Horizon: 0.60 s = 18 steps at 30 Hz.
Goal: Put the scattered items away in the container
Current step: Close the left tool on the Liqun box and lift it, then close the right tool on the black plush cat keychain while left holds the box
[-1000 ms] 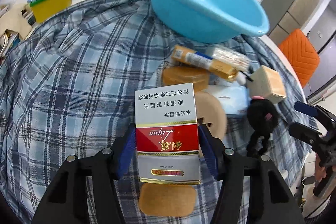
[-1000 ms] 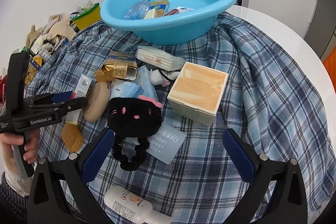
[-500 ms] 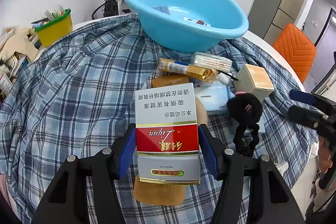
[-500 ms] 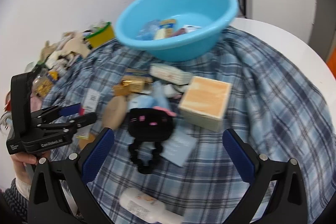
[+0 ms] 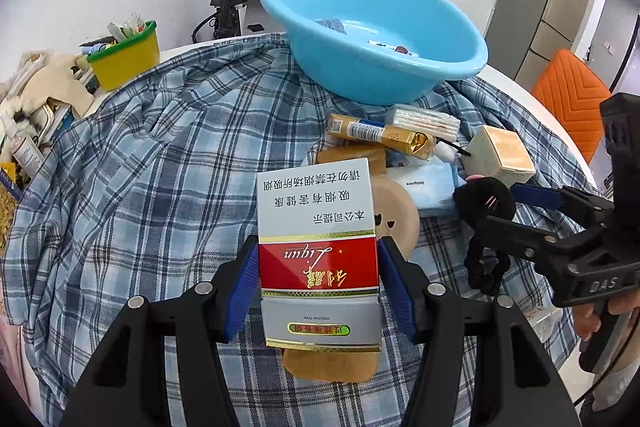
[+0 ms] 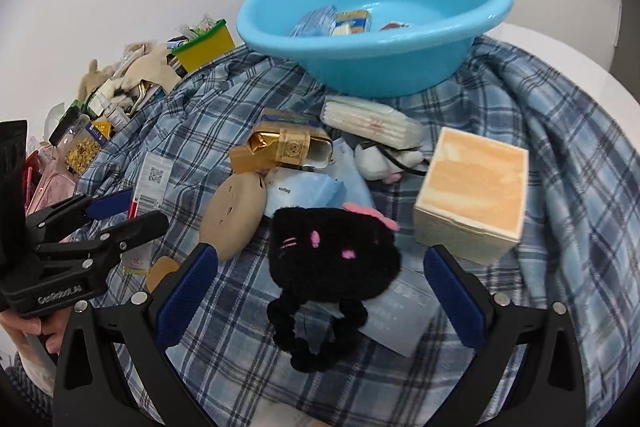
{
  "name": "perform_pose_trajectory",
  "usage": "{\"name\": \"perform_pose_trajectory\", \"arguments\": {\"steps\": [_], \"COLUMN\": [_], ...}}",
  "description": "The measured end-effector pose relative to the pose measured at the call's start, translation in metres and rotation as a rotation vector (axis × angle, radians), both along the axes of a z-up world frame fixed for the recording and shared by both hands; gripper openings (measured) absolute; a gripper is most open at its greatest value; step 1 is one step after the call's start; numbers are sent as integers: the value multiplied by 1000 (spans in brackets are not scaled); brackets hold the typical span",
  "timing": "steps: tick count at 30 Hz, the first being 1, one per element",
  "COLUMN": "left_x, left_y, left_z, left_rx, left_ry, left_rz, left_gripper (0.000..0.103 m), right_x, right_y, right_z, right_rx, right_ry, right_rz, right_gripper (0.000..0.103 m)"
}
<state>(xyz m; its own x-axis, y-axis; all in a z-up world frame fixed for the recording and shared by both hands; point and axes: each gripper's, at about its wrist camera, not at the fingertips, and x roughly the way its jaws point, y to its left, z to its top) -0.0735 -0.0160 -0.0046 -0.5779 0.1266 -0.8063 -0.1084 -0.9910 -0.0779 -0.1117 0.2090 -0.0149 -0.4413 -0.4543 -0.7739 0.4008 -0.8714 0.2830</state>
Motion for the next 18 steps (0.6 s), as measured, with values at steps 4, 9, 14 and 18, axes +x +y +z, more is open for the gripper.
{"name": "perform_pose_trajectory", "arguments": {"steps": [4, 9, 14, 18], "left_x": [1, 5, 0, -8], "left_y": [5, 17, 20, 18], "left_z": [-1, 6, 11, 7], "left_rx": [6, 25, -17, -6], "left_ry": [-5, 24, 85, 83], "left_rz": [-22, -40, -3, 2], "left_gripper": [61, 61, 61, 61], "right_x": [-4, -6, -8, -1], "right_y": [-2, -3, -2, 5], "right_z": [-5, -8, -8, -5], "right_rx": [-5, -5, 27, -4], "right_ry": [-9, 0, 19, 44], "right_rz": [8, 22, 22, 16], "right_gripper": [103, 100, 61, 56]}}
